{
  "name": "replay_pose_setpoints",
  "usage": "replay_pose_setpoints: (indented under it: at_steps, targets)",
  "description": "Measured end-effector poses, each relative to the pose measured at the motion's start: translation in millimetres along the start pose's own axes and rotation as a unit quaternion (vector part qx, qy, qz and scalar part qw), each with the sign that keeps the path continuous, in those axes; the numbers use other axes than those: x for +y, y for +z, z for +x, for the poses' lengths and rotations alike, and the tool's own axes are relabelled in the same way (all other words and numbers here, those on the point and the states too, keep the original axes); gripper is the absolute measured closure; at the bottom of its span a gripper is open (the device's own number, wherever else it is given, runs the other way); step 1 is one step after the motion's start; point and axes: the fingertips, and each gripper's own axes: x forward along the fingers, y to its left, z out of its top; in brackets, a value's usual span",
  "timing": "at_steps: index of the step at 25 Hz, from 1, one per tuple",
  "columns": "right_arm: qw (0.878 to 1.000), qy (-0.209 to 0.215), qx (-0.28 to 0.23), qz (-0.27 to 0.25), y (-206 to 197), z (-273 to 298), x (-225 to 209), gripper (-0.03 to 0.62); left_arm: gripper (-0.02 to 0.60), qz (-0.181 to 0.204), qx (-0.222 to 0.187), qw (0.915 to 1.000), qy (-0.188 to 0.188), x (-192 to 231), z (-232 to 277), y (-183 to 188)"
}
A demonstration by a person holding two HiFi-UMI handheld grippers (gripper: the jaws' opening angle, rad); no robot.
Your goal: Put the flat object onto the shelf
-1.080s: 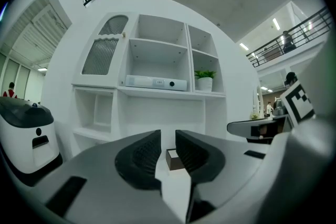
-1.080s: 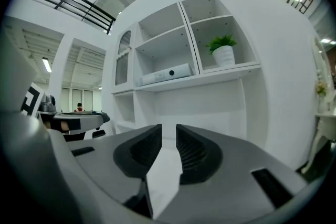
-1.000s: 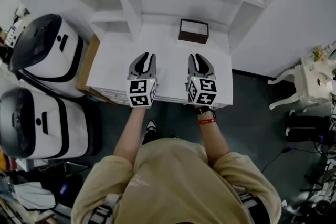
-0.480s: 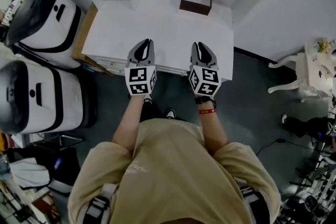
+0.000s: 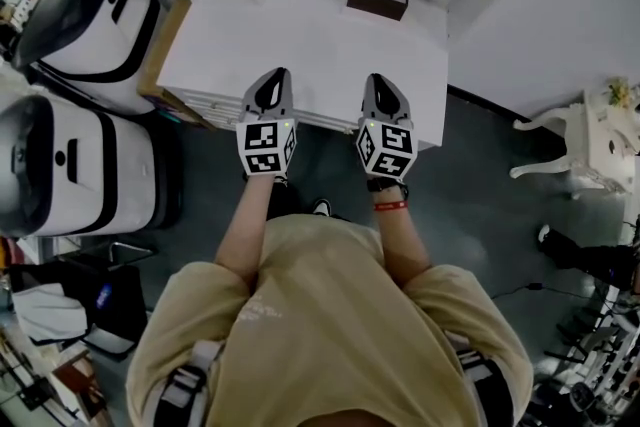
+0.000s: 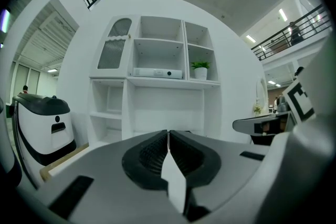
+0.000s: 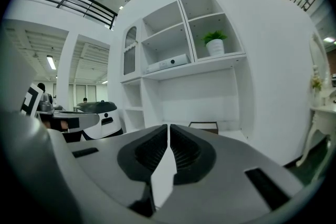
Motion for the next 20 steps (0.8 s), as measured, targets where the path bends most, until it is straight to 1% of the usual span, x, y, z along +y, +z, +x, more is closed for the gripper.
replay_pose_setpoints:
  at_steps: [7,15,17,20]
  targets:
    - [1.0,-0.009,-0.005,-0.001,3,3,-14,0.563,0.554,0.001,0.004,1.0,0.002,6,2,-3]
    - [1.0,0.0,0.004,0.0,2,14,-11,0.564,0.554,0.002,0.001,1.0,-0.003,10,19,9]
    - [1.0,0.007,0.008,0.002,1,20,-10,0.564,0.554,-0.006,0.006,0.9999,-0.011,10,22,5]
    - [0.999,0.027,0.024,0.009,-6,33,-8,0.565,0.554,-0.042,0.012,0.998,-0.044,7,29,-3]
